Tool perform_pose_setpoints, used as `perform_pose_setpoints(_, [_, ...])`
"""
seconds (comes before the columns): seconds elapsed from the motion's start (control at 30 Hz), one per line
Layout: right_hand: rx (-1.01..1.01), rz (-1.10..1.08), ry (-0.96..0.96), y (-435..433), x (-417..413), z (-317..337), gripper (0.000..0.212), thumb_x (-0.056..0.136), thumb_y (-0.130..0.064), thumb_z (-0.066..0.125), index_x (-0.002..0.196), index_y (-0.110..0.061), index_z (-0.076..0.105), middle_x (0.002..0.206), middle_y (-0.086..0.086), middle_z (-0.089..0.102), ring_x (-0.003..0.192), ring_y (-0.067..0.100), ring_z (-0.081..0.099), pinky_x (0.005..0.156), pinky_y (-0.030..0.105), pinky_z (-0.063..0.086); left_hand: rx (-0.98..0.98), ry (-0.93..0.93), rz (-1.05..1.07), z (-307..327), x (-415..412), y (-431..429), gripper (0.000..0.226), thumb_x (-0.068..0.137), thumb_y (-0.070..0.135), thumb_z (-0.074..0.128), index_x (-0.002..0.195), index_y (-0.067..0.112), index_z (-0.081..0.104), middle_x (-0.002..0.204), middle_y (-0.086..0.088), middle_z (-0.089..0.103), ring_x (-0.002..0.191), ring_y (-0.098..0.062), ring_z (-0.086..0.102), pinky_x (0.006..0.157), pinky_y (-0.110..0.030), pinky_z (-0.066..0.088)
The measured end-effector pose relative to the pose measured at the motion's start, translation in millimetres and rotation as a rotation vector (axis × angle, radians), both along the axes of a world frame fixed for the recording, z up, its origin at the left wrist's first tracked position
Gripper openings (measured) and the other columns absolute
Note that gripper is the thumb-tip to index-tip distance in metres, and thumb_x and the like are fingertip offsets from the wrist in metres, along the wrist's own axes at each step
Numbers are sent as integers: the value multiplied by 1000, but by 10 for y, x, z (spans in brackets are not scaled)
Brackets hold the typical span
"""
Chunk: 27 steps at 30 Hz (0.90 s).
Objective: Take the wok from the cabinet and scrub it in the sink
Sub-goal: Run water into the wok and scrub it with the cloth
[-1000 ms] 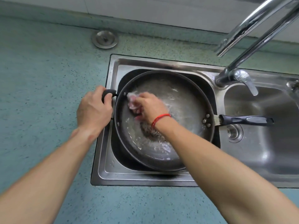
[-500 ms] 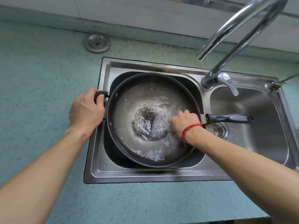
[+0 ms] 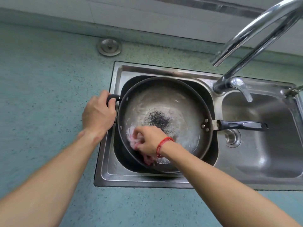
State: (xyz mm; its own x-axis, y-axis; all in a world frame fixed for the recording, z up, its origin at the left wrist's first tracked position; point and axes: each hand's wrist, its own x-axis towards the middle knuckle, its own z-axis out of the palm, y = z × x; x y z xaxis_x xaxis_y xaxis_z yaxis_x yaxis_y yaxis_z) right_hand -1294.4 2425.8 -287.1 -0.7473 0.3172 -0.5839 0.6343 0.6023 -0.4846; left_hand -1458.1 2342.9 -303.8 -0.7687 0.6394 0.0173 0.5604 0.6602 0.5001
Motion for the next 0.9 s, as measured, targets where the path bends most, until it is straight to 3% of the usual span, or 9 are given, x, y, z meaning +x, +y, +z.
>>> perform_pose_setpoints(0.2, [-53,-533,270,98,-392,-268,20,80,-23,65,99,-31,62,92,-1,64,87,22,61,78,28,48,8,5,3,-14,-14,-5,20,100,32,45,94,14,52,84,-13,59,74,-30,51,60,-36,36])
perform_pose_setpoints(0.3, [56,-638,362,220,-531,-321,22,81,-17,61,98,-31,61,97,3,62,87,22,60,79,32,52,12,-6,5,-23,-14,-9,21,100,33,44,95,14,53,84,-13,59,74,-29,51,61,-36,35])
perform_pose_setpoints(0.43, [188,-715,392,376,-655,-334,25,83,-9,57,97,-30,57,100,3,42,70,24,60,66,33,58,2,-8,19,7,4,-7,19,100,32,44,95,16,52,84,-10,57,73,-26,48,57,-31,29])
perform_pose_setpoints(0.47, [194,-747,379,416,-678,-338,25,84,-9,57,99,-30,56,101,2,40,69,23,59,63,27,58,-9,-9,24,15,9,-7,19,101,32,43,95,16,51,84,-8,55,73,-25,47,55,-30,26])
perform_pose_setpoints(0.53, [158,-839,378,484,-728,-343,25,87,-10,57,106,-26,56,104,3,42,70,17,52,53,3,41,-16,-5,26,21,13,-8,18,102,33,42,94,18,50,84,-7,55,72,-24,47,52,-28,23])
perform_pose_setpoints(0.57, [120,-889,384,508,-750,-341,23,88,-11,57,107,-24,56,106,4,47,71,14,48,53,3,36,-16,0,24,21,13,-10,18,102,33,42,93,19,48,84,-7,55,71,-24,47,51,-27,22])
perform_pose_setpoints(0.7, [-3,-1004,408,509,-816,-359,17,86,-31,63,102,-30,58,109,1,62,91,16,58,82,27,46,-16,11,26,2,3,-12,19,101,33,43,94,17,50,84,-8,55,71,-25,47,54,-31,24])
perform_pose_setpoints(0.8, [-108,-1085,457,462,-846,-286,17,83,-41,64,96,-30,61,99,-6,66,93,15,61,86,31,49,-13,17,24,-8,4,-12,20,101,33,43,97,16,52,84,-9,56,71,-26,48,58,-32,28])
perform_pose_setpoints(0.9, [-214,-1078,499,342,-857,-227,12,83,-40,65,84,-29,60,87,-5,68,83,13,66,83,36,54,-8,19,16,-26,-7,-6,21,101,33,43,98,15,53,86,-11,57,73,-29,49,60,-33,32])
